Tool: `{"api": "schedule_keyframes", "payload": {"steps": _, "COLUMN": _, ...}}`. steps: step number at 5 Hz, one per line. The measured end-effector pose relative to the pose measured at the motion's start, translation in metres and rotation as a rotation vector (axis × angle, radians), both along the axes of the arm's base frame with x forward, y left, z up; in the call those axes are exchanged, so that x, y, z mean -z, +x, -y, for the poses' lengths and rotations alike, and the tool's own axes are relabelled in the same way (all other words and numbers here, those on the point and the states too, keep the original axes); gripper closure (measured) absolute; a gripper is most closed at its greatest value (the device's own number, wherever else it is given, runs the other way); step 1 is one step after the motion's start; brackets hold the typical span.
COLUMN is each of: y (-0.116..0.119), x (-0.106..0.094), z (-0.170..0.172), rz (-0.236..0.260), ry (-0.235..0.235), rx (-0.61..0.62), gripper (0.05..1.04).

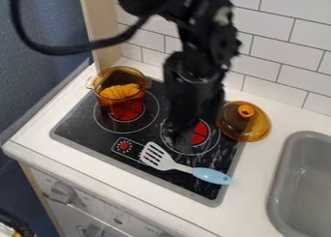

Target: Take the yellow object out of the pot and put it on the left burner

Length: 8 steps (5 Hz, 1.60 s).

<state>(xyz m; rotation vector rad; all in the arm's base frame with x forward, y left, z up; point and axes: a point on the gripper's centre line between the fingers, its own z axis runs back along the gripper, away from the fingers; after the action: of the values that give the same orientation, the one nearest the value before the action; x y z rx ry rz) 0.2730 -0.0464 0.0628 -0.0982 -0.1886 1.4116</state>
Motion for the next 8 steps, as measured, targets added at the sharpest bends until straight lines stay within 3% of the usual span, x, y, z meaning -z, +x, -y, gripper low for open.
{"api": "schedule_keyframes", "payload": {"steps": 1, "y": 0.008, "x": -0.004, "z": -0.028, "rz": 0.005, "ry": -0.023, "rx": -0.1, "gripper": 0.083}}
{"api": "schedule_keyframes", "payload": {"steps": 2, "y": 0.008, "x": -0.011, "z": -0.057, "rz": 0.015, "ry": 0.007, "rx": -0.214, "gripper": 0.083}}
{"api": "schedule_keyframes", "payload": {"steps": 3, "y": 0.016, "x": -0.02, "z": -0.084, "rz": 0.056, "ry": -0.017, "rx": -0.369, "gripper": 0.083}}
{"api": "schedule_keyframes", "payload": {"steps": 6, "y": 0.055, "x": -0.017, "z": -0.145, "rz": 0.011, "ry": 0.014, "rx": -0.703, "gripper": 0.083}}
{"api": "schedule_keyframes", "payload": {"steps": 7, "y": 0.057, "x": -0.005, "z": -0.147, "rz": -0.047, "ry": 0.005, "rx": -0.838, "gripper": 0.083}}
{"api": "schedule_keyframes", "payload": {"steps": 8, "y": 0.055, "x": 0.013, "z": -0.152, "rz": -0.137, "ry": -0.051, "rx": -0.95, "gripper": 0.083}}
